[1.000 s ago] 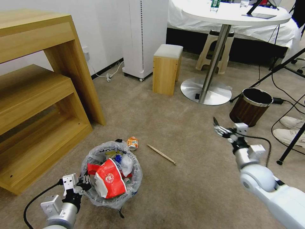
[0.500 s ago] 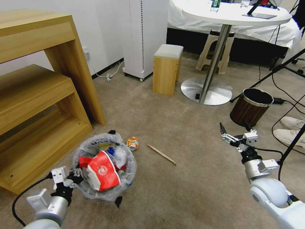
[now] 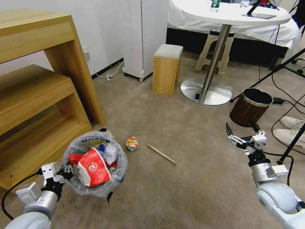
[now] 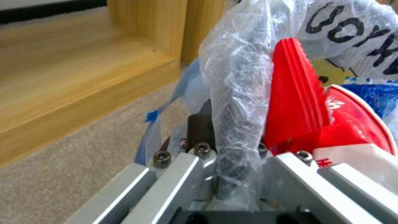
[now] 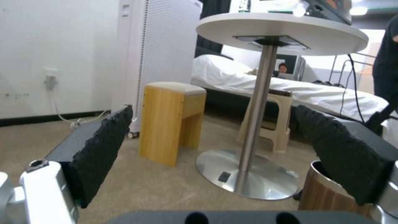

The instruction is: Pick up the trash bin and place the garbage on the floor into it.

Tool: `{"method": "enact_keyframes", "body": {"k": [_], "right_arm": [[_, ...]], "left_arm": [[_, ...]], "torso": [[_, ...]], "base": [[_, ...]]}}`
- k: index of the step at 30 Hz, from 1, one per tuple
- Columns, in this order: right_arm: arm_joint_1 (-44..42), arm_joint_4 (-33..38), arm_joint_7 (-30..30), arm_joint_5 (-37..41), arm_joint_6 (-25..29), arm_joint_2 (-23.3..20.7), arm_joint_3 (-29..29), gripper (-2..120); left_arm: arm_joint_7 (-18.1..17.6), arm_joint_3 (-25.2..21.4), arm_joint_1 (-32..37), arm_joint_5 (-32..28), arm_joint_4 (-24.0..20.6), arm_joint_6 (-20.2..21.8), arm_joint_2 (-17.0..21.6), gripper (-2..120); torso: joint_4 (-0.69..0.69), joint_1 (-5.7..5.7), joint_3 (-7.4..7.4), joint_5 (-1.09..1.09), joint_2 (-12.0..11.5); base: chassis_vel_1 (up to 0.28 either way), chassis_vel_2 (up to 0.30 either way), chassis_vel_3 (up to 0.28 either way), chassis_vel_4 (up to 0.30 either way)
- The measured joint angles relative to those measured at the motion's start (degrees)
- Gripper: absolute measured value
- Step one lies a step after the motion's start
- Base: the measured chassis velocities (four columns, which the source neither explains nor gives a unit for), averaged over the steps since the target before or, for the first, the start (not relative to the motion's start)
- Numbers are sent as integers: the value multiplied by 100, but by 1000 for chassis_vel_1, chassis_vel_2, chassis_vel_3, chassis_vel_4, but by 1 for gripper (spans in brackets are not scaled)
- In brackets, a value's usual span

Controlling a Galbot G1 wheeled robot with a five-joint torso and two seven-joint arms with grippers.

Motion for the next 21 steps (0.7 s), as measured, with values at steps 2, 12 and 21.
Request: {"method": "enact_keyframes", "body": {"k": [2,12,21], "right_arm": [[20,-16,-1,26,-7,36,-1,100],[360,-340,-20,115,-50,267,-272,100],[724,-582,-13,127,-78,388,-574,100]], "left_arm": [[-13,-79,66,0,-78,30,-49,1],[-41,-610,354,-41,-414,38,-325,1],[-58,-807,370,-115,-468,38,-406,1]], "torso": [[-1,0,0,-1,0],[-1,0,0,-1,0],[-1,0,0,-1,0]], "base": [[0,0,0,0],[0,0,0,0],[0,0,0,0]]}}
